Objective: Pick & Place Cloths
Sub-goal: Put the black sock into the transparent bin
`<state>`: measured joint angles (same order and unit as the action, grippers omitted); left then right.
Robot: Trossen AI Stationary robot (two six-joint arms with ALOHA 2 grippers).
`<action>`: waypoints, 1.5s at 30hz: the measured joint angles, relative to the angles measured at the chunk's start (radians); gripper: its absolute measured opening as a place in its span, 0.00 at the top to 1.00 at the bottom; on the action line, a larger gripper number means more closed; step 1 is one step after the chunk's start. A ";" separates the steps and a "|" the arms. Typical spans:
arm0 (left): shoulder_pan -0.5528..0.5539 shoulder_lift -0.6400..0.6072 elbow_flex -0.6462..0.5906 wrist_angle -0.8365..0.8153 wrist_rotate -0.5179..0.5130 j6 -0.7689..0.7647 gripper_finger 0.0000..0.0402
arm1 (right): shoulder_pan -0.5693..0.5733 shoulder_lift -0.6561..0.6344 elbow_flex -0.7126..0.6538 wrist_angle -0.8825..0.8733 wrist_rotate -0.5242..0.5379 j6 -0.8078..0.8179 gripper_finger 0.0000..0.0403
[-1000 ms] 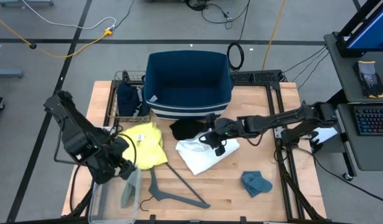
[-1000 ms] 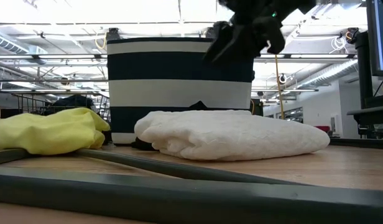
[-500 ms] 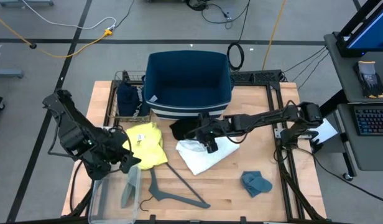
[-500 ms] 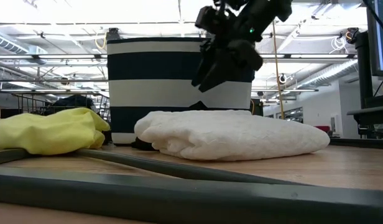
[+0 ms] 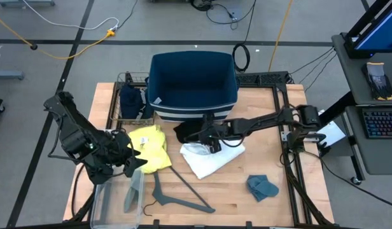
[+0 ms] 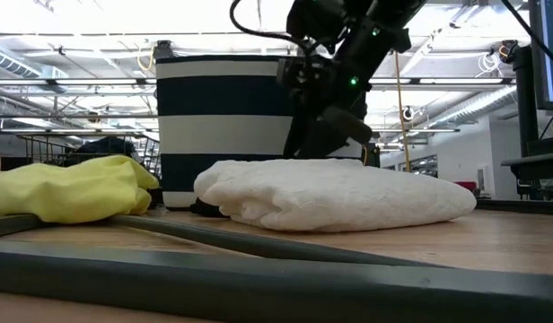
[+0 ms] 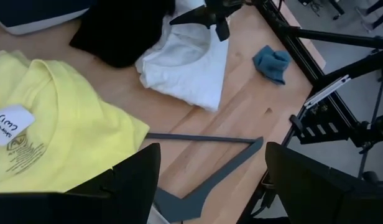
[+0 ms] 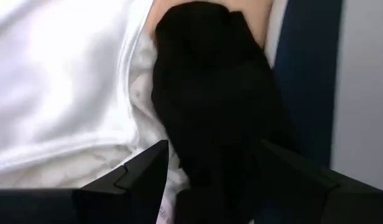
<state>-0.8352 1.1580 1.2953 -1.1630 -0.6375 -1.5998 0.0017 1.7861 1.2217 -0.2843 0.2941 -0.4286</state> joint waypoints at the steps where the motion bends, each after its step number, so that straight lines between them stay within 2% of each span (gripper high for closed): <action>1: 0.000 0.000 0.000 0.000 0.000 0.001 0.27 | -0.001 0.003 0.000 -0.008 0.000 0.000 0.41; 5: 0.000 0.000 0.000 0.002 -0.001 0.001 0.27 | -0.003 0.018 0.000 -0.014 0.000 -0.001 0.42; 8: 0.000 0.000 0.000 0.007 -0.003 0.001 0.27 | -0.002 0.018 0.000 -0.015 -0.003 0.000 0.47; 15: 0.000 0.000 0.000 0.008 -0.045 0.009 0.27 | -0.002 0.018 0.000 -0.008 -0.006 0.030 0.69; 24: 0.000 0.000 0.000 0.008 -0.045 0.008 0.27 | -0.002 0.018 -0.001 -0.009 -0.003 0.087 0.98; 30: 0.000 0.000 0.000 0.015 -0.045 0.008 0.27 | -0.002 0.018 -0.001 -0.013 -0.001 0.131 0.99; 35: 0.000 0.000 0.000 0.016 -0.045 0.008 0.27 | 0.005 0.018 -0.001 -0.013 0.005 0.130 1.00; 38: 0.000 0.000 0.000 0.016 -0.045 0.008 0.27 | 0.021 0.018 -0.002 -0.013 0.047 0.125 1.00; 45: 0.000 0.000 0.000 0.016 -0.045 0.017 0.27 | 0.034 0.018 -0.002 -0.013 0.046 0.118 0.99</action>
<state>-0.8352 1.1580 1.2953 -1.1469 -0.6830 -1.5829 0.0357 1.8038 1.2201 -0.2974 0.3405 -0.3102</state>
